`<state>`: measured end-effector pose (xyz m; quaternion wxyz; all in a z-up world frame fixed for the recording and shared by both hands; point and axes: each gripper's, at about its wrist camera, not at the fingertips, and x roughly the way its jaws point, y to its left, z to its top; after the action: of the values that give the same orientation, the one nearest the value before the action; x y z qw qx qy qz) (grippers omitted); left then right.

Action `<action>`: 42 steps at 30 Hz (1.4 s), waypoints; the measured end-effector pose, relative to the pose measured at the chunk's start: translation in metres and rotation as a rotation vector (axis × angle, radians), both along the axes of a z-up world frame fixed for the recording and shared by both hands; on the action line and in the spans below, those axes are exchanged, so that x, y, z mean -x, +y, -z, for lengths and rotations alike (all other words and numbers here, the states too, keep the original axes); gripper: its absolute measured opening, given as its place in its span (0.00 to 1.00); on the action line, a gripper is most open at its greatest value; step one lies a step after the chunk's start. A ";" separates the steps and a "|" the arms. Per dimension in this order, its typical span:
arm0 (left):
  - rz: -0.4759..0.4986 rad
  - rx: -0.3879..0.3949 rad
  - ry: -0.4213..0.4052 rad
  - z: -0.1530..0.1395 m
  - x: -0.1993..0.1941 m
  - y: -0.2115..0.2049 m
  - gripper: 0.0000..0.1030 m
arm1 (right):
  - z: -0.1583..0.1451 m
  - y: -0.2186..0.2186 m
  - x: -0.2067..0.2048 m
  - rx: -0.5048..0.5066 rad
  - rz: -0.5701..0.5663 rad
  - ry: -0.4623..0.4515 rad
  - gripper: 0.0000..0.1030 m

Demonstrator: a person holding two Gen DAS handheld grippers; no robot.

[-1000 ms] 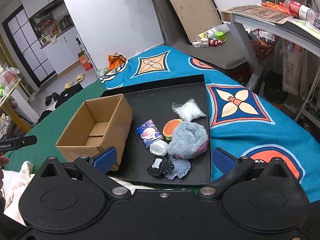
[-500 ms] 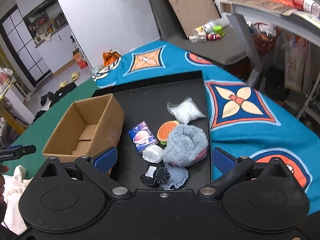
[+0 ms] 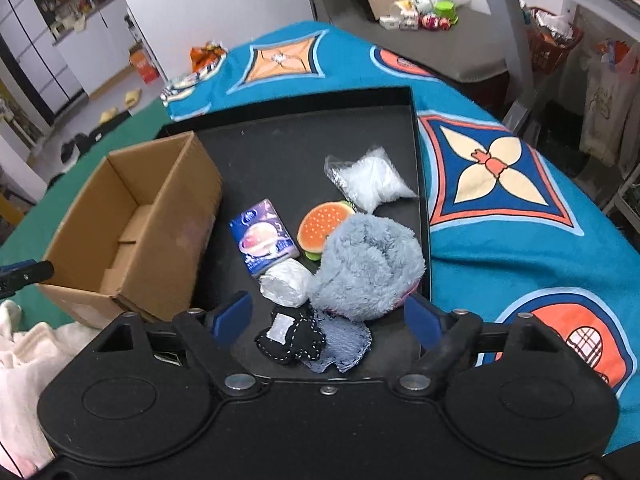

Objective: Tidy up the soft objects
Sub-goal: 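Reach the right tool to the grey plush toy and close on it, then lift the grey plush with the right tool and drop it into the cardboard box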

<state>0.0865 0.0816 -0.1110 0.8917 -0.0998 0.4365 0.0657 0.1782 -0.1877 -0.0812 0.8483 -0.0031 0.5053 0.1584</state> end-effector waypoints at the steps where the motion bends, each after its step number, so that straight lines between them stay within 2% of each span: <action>1: -0.007 0.005 0.005 0.001 -0.001 0.001 0.47 | 0.001 0.001 -0.003 0.007 0.000 0.007 0.79; 13: -0.030 0.018 0.029 0.018 -0.021 0.000 0.19 | 0.031 0.003 -0.029 0.044 0.061 0.095 0.81; 17: -0.018 -0.036 0.027 0.023 -0.026 -0.005 0.10 | 0.039 0.006 -0.036 0.057 0.073 0.111 0.82; 23: -0.011 -0.069 0.010 0.025 -0.031 -0.008 0.09 | 0.049 0.009 -0.043 0.053 0.109 0.142 0.84; 29: -0.016 -0.047 -0.011 0.026 -0.036 0.001 0.07 | 0.056 0.005 -0.047 0.035 0.182 0.142 0.86; 30: -0.019 -0.044 -0.013 0.026 -0.037 0.002 0.07 | 0.057 0.005 -0.048 0.029 0.194 0.132 0.85; 32: -0.025 -0.039 -0.014 0.028 -0.040 0.002 0.07 | 0.059 0.006 -0.048 0.047 0.201 0.107 0.75; 33: -0.022 -0.041 -0.015 0.028 -0.041 0.001 0.07 | 0.060 0.006 -0.047 0.061 0.207 0.092 0.65; 37: -0.022 -0.048 0.014 0.035 -0.040 -0.004 0.08 | 0.058 0.003 -0.043 0.049 0.212 0.055 0.55; 42: -0.035 -0.033 0.052 0.044 -0.032 -0.004 0.09 | 0.050 0.003 -0.040 0.040 0.205 0.043 0.52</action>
<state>0.1186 0.0776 -0.1550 0.8804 -0.0909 0.4564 0.0908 0.2186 -0.1845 -0.1314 0.8487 0.0352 0.5242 0.0608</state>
